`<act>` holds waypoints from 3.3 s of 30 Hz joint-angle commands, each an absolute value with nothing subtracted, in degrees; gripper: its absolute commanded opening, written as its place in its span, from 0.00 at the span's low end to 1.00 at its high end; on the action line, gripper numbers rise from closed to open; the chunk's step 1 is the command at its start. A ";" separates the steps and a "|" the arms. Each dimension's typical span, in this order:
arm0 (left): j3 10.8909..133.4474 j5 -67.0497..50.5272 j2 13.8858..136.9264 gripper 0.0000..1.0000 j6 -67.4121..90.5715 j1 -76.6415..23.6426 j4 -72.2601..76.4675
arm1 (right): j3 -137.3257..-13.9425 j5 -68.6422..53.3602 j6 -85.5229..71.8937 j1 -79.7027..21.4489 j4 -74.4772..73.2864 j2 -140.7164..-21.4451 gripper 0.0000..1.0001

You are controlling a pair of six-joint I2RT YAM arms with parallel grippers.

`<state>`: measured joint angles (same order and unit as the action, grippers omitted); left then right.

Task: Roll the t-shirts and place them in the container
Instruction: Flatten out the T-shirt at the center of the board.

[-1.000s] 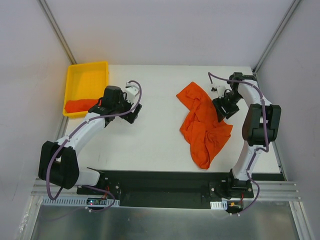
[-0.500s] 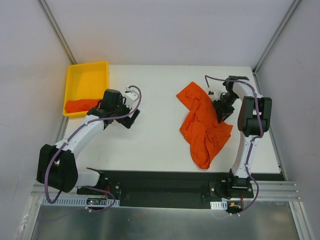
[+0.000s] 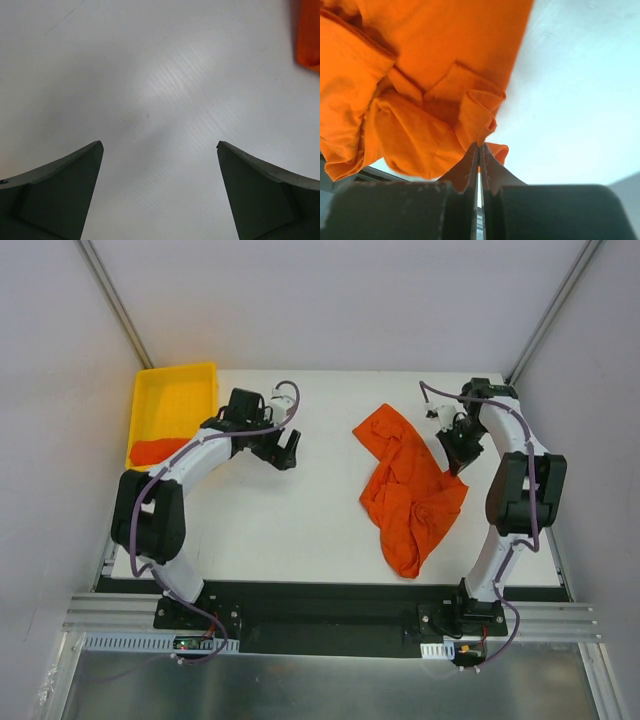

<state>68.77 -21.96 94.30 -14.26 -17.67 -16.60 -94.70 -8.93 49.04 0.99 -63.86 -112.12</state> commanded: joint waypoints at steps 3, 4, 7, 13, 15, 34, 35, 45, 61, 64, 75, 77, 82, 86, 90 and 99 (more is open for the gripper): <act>83.04 -38.75 106.75 0.99 -0.90 -20.99 -16.26 | -93.08 -1.25 44.31 0.97 -64.78 -99.15 0.01; 84.62 -39.28 108.35 0.98 -0.27 -21.70 -16.17 | -91.86 -0.36 42.21 0.97 -64.51 -97.05 0.01; 90.25 -39.55 113.72 0.98 1.04 -24.08 -15.64 | -90.62 0.80 39.73 1.84 -65.21 -95.89 0.01; 100.45 -38.32 121.98 0.98 8.69 -26.10 -15.73 | -89.83 -9.04 34.81 6.67 -65.04 -93.87 0.01; 103.96 -38.50 124.36 0.97 8.01 -27.15 -16.69 | -89.82 -10.02 32.26 7.64 -63.82 -93.26 0.01; 115.92 -32.43 139.66 0.55 10.20 -39.55 -16.88 | -84.20 -14.59 30.85 11.16 -63.98 -90.70 0.01; 115.84 -32.69 139.40 0.21 8.98 -39.55 -17.14 | -84.20 -14.42 31.11 11.08 -63.98 -90.70 0.01; 83.45 -32.35 104.28 0.00 7.91 -32.61 -18.54 | -92.62 -7.83 33.48 11.34 -64.51 -92.01 0.01; 52.87 -22.68 69.67 0.69 2.11 -18.64 -23.65 | -90.62 1.06 38.93 8.70 -65.57 -93.96 0.01; 62.73 -20.40 77.74 0.69 -0.86 -17.40 -23.12 | -91.49 -3.69 38.76 8.18 -65.04 -93.43 0.01; 90.68 -16.37 108.70 0.67 -5.18 -22.75 -23.64 | -93.34 -8.44 35.43 6.15 -63.89 -95.01 0.01; 92.37 -14.16 111.70 0.66 -6.06 -24.78 -24.08 | -93.43 -9.05 35.07 6.24 -64.42 -95.97 0.01; 92.38 -13.99 114.95 0.67 -2.74 -27.86 -25.31 | -94.22 -10.11 34.63 6.24 -64.51 -97.29 0.01; 90.97 -10.11 115.66 0.62 -2.37 -29.00 -25.49 | -95.80 -9.49 34.37 6.24 -64.25 -98.35 0.01; 89.56 -7.22 115.84 0.62 -2.55 -29.35 -25.58 | -96.94 -10.81 34.37 6.15 -64.51 -99.66 0.01; 89.91 -6.32 117.51 0.59 -4.22 -29.36 -25.58 | -99.23 -11.43 34.36 5.89 -64.42 -102.83 0.01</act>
<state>90.02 -7.16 116.44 -3.70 -29.54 -24.53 -96.55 -10.37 35.40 6.17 -63.61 -102.72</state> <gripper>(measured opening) 0.601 0.014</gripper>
